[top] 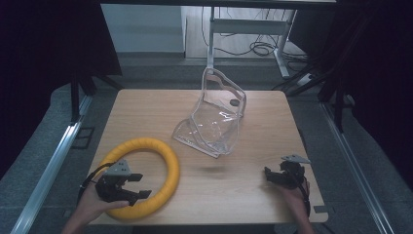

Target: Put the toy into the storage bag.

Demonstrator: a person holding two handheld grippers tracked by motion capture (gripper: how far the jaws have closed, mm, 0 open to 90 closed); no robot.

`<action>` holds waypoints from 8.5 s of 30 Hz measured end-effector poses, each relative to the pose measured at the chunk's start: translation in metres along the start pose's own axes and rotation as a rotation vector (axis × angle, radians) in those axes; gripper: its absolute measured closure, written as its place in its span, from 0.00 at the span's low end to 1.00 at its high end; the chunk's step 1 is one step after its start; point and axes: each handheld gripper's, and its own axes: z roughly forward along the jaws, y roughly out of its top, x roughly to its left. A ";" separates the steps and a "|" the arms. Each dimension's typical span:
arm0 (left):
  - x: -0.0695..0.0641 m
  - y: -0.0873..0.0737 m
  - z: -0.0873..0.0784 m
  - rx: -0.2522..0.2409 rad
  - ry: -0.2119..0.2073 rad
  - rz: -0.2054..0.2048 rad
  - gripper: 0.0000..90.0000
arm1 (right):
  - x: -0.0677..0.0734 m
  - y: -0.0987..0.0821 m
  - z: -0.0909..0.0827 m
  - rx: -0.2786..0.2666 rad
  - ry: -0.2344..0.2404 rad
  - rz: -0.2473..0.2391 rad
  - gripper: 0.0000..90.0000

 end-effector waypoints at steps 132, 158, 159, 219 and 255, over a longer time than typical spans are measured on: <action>0.031 0.056 -0.070 -0.586 -0.124 -0.152 0.57 | 0.000 0.000 0.000 -0.003 -0.009 0.012 0.13; 0.010 0.100 -0.051 -0.703 -0.096 -0.139 0.57 | 0.000 0.000 -0.001 -0.001 -0.010 0.008 0.13; 0.009 0.101 -0.051 -0.707 -0.095 -0.137 0.57 | 0.000 0.000 -0.001 -0.001 -0.010 0.009 0.13; -0.030 0.203 -0.043 -0.872 -0.043 -0.058 0.57 | -0.001 0.000 -0.001 -0.004 -0.009 0.013 0.14; -0.059 0.247 -0.017 -0.826 -0.099 -0.005 0.56 | -0.001 0.000 0.000 -0.009 -0.018 0.015 0.15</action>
